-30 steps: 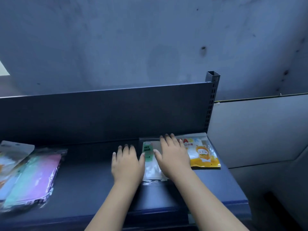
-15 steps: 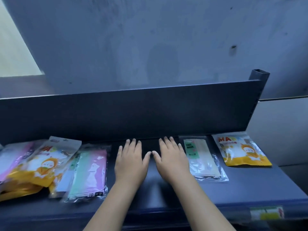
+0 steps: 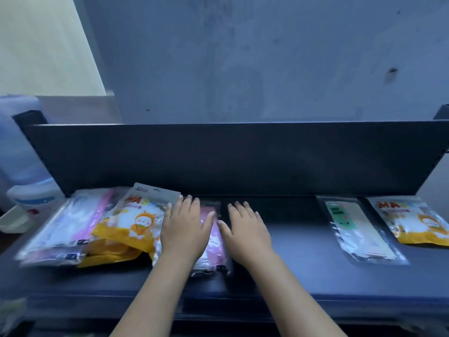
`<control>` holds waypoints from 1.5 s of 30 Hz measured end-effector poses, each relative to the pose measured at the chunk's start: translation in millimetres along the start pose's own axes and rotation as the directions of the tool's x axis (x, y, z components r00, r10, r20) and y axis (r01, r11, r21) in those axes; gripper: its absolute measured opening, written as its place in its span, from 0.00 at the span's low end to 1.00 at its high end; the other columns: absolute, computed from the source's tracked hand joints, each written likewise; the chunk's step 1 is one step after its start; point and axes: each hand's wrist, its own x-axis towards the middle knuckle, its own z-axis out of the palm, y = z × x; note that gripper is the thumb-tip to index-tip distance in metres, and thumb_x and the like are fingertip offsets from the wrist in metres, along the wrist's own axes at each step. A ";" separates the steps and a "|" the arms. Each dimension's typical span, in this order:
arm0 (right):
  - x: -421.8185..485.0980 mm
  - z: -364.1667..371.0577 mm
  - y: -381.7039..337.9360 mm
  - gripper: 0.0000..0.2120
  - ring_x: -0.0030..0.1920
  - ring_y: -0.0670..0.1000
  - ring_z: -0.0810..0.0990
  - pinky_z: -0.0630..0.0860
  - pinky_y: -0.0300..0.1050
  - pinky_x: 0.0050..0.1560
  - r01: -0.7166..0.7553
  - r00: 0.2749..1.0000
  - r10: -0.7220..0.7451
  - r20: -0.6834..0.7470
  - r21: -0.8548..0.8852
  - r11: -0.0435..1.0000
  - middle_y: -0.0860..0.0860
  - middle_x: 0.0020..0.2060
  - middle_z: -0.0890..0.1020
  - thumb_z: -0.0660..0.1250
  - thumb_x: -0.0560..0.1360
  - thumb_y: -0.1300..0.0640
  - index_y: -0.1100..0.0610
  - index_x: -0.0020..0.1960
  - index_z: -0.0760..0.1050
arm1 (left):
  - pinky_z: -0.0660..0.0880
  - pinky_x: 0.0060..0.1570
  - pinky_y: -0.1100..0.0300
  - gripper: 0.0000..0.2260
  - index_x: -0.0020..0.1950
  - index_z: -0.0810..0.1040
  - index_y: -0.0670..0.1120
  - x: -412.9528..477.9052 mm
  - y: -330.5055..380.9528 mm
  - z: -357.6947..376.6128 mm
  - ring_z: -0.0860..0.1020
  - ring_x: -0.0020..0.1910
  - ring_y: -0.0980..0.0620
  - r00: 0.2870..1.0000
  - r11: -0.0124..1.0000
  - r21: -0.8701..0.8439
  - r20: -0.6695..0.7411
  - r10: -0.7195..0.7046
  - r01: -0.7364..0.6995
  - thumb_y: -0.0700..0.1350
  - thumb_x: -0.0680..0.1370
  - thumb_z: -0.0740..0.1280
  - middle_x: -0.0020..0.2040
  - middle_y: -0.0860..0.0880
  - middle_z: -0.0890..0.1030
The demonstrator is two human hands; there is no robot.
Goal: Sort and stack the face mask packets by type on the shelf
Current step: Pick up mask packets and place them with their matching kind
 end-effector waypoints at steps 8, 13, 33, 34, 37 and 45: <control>23.7 50.3 -145.0 0.30 0.83 0.55 0.56 0.55 0.53 0.81 -0.004 1.000 0.007 -0.029 0.113 0.994 0.53 0.81 0.67 0.54 0.85 0.40 0.56 0.80 0.64 | 0.63 0.76 0.44 0.25 0.73 0.75 0.45 10.0 -155.9 -27.9 0.71 0.74 0.43 0.996 0.996 -0.032 -0.037 -0.087 0.086 0.60 0.82 0.60 0.72 0.45 0.78; 25.6 62.6 -207.5 0.30 0.72 0.56 0.70 0.69 0.54 0.71 -0.054 0.999 0.054 0.002 0.121 0.991 0.52 0.71 0.75 0.58 0.80 0.36 0.54 0.74 0.70 | 0.67 0.70 0.44 0.22 0.68 0.76 0.45 13.2 -228.1 -40.5 0.74 0.66 0.42 0.985 0.981 -0.094 -0.015 -0.174 0.172 0.57 0.81 0.60 0.62 0.45 0.81; 27.8 83.0 -253.7 0.42 0.65 0.56 0.75 0.77 0.52 0.59 -0.135 0.987 0.139 -0.085 0.048 0.990 0.49 0.65 0.76 0.61 0.68 0.21 0.50 0.69 0.74 | 0.76 0.56 0.45 0.28 0.68 0.77 0.40 2.1 -288.7 -41.4 0.76 0.64 0.35 0.928 0.832 -0.478 -0.085 -0.363 0.281 0.50 0.72 0.78 0.69 0.40 0.77; 28.7 83.1 -254.9 0.44 0.66 0.57 0.74 0.76 0.53 0.61 -0.183 0.978 0.191 -0.082 0.088 0.979 0.50 0.67 0.75 0.58 0.69 0.20 0.52 0.71 0.73 | 0.76 0.56 0.45 0.28 0.68 0.76 0.39 1.7 -290.6 -41.6 0.76 0.64 0.35 0.923 0.822 -0.496 -0.099 -0.372 0.278 0.48 0.72 0.78 0.69 0.40 0.77; 35.4 81.3 -253.4 0.38 0.66 0.61 0.75 0.75 0.53 0.58 -0.329 0.934 0.350 -0.070 0.209 0.921 0.55 0.68 0.73 0.67 0.73 0.31 0.56 0.72 0.71 | 0.74 0.56 0.47 0.24 0.69 0.77 0.40 2.0 -296.9 -45.1 0.78 0.62 0.36 0.896 0.770 -0.565 -0.117 -0.429 0.295 0.42 0.74 0.76 0.66 0.40 0.80; 44.9 76.2 -247.6 0.44 0.68 0.62 0.70 0.69 0.46 0.56 -0.335 0.885 0.444 -0.141 0.470 0.817 0.57 0.69 0.69 0.83 0.65 0.57 0.54 0.76 0.65 | 0.74 0.45 0.61 0.19 0.61 0.82 0.48 0.1 -302.0 -57.6 0.82 0.51 0.50 0.913 0.649 -0.743 -0.135 -0.385 0.164 0.33 0.72 0.73 0.54 0.52 0.84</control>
